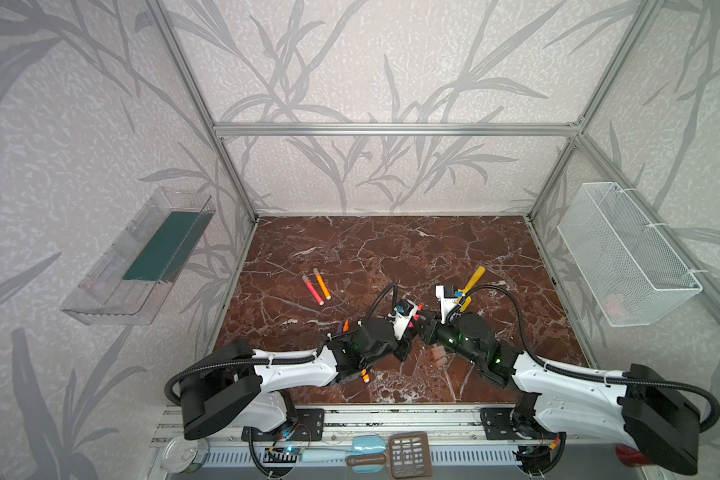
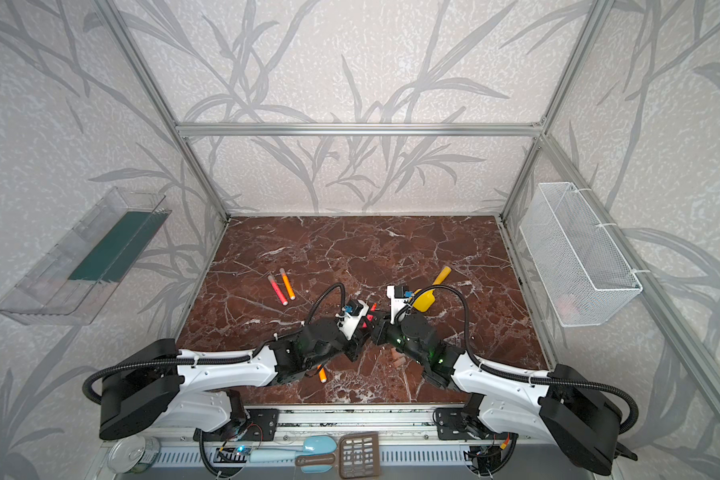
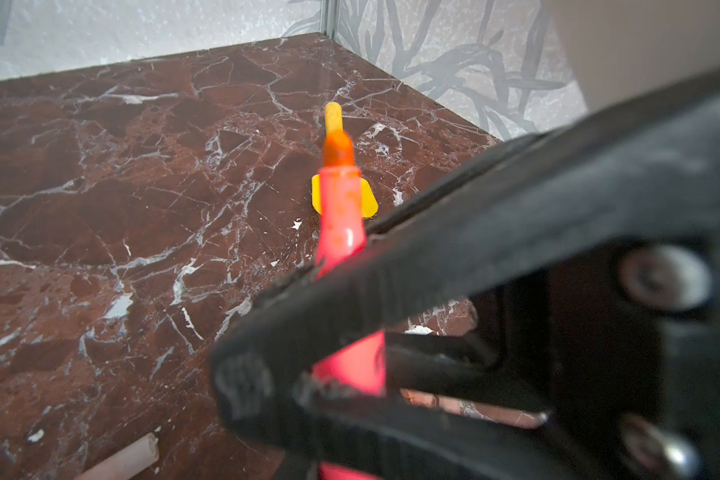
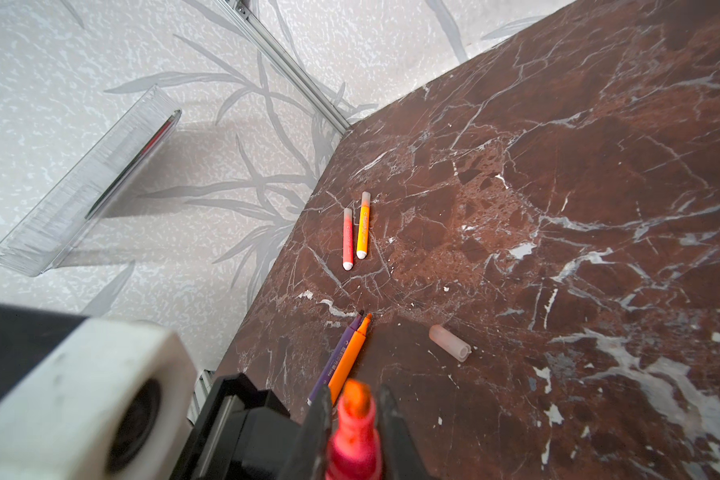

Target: Insert the pens into the pen caps

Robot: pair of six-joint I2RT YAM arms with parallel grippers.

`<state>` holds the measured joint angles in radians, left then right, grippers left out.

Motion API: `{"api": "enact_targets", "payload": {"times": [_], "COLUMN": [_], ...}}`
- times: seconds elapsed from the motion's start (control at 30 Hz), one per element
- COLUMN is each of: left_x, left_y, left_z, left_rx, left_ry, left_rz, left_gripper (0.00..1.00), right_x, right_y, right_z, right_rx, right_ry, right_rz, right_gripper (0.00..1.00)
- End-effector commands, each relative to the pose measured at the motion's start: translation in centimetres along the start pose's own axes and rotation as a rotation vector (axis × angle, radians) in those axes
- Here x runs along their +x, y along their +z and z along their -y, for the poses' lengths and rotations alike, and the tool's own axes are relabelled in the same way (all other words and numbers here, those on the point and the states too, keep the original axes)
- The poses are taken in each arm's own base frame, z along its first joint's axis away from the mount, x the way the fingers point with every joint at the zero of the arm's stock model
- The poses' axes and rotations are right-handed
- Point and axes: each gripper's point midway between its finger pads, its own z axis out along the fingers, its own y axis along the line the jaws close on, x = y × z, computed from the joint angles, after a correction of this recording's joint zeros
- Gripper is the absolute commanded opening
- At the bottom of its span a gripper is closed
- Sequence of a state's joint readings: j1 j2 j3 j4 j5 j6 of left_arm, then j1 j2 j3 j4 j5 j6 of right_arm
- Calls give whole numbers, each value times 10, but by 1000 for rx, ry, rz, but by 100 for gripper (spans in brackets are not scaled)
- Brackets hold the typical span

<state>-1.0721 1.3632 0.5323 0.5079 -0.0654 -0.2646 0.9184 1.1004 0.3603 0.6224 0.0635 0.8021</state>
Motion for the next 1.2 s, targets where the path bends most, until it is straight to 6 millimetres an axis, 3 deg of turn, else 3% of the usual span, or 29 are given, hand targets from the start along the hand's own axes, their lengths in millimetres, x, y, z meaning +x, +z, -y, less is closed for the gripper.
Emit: {"api": "enact_targets", "payload": {"times": [0.0, 0.1, 0.13, 0.17, 0.27, 0.33, 0.4, 0.53, 0.63, 0.77, 0.83, 0.9, 1.1, 1.17], "left_x": [-7, -8, -10, -14, -36, -53, -72, -110, -129, -137, -135, -135, -137, -133], "left_y": [-5, -8, -9, -11, -24, -44, -68, -115, -129, -143, -154, -158, -159, -158], "left_z": [1, -1, -3, -7, -35, -59, -74, -86, -78, -78, -90, -89, -87, -89], "left_rx": [7, -4, -15, -38, -218, -382, -497, -604, -541, -530, -593, -570, -536, -542], "left_ry": [-3, -15, -20, -32, -119, -188, -239, -310, -312, -301, -315, -316, -299, -302], "left_rz": [42, 47, 52, 59, 62, 46, 50, 113, 164, 204, 235, 251, 287, 289], "left_gripper": [14, 6, 2, 0, 0, 0, 0, 0, 0, 0, 0, 0, 0, 0], "right_x": [-6, -7, -8, -8, -8, -10, -14, -21, -27, -26, -19, -11, 26, 41], "right_y": [-3, -3, -4, -4, -9, -16, -25, -44, -51, -49, -42, -29, 31, 49], "right_z": [-4, -4, -5, -5, -8, -9, -6, 9, 29, 50, 51, 51, 38, 42], "right_rx": [-20, -9, -7, -8, -17, -14, 6, 79, 181, 282, 281, 267, 193, 201], "right_ry": [14, 15, 13, 9, -16, -42, -71, -174, -271, -364, -395, -412, -467, -469], "right_rz": [36, 37, 35, 32, 25, 22, 37, 86, 126, 130, 95, 52, -185, -271], "right_gripper": [0, 0, 4, 12, 51, 66, 74, 78, 77, 75, 75, 75, 71, 69]}}
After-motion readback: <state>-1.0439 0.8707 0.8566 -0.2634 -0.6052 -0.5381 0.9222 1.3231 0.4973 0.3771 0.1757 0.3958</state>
